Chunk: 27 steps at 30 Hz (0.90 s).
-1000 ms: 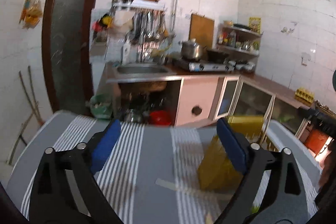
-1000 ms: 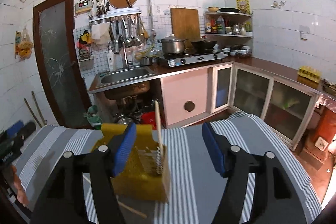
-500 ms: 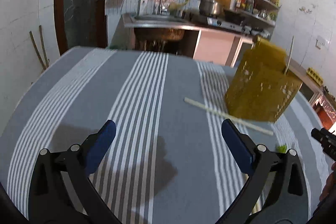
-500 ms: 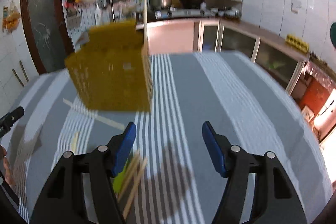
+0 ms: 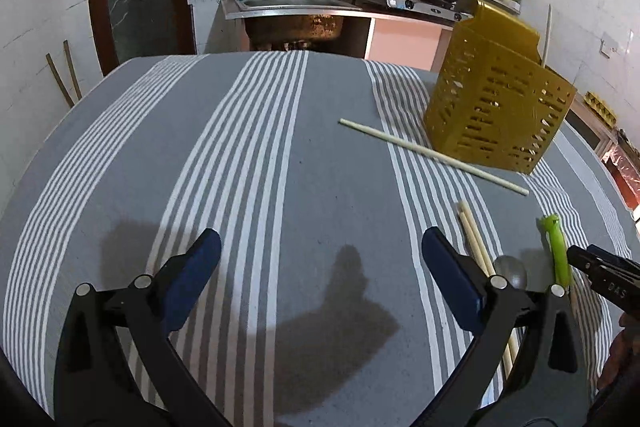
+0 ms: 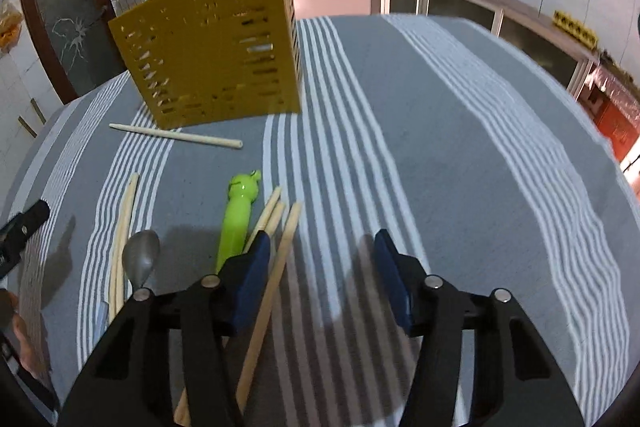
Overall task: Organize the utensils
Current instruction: 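Withdraw both tools from the holder back over the remaining utensils, then close the right tool on a wooden chopstick beside the green fork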
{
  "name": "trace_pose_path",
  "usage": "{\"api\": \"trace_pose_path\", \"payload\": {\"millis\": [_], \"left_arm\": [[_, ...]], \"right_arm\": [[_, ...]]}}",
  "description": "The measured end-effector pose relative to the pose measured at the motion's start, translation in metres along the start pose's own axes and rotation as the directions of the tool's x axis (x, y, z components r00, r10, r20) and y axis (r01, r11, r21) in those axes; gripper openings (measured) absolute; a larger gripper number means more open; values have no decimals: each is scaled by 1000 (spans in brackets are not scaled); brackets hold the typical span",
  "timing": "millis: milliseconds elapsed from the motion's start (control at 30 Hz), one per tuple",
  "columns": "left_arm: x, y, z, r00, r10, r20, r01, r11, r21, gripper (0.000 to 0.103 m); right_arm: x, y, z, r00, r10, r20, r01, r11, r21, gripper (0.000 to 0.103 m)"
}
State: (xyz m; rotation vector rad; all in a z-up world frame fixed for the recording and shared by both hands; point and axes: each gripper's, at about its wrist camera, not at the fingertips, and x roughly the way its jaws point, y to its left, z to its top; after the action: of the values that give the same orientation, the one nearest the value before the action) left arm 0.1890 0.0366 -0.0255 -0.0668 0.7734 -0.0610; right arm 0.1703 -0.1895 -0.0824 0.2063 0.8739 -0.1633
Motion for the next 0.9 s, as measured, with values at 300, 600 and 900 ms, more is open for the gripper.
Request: {"api": "trace_pose_path", "payload": {"millis": [300, 600, 900], "left_arm": [[1, -10, -4, 1000, -8, -28, 9, 999, 35, 97], [4, -14, -4, 998, -15, -57, 17, 999, 37, 97], [4, -22, -3, 998, -3, -65, 8, 997, 70, 97]], "right_arm": [[9, 9, 3, 999, 7, -36, -5, 999, 35, 35], [13, 20, 7, 998, 15, -67, -13, 999, 42, 27], [4, 17, 20, 999, 29, -35, -26, 997, 66, 26]]}}
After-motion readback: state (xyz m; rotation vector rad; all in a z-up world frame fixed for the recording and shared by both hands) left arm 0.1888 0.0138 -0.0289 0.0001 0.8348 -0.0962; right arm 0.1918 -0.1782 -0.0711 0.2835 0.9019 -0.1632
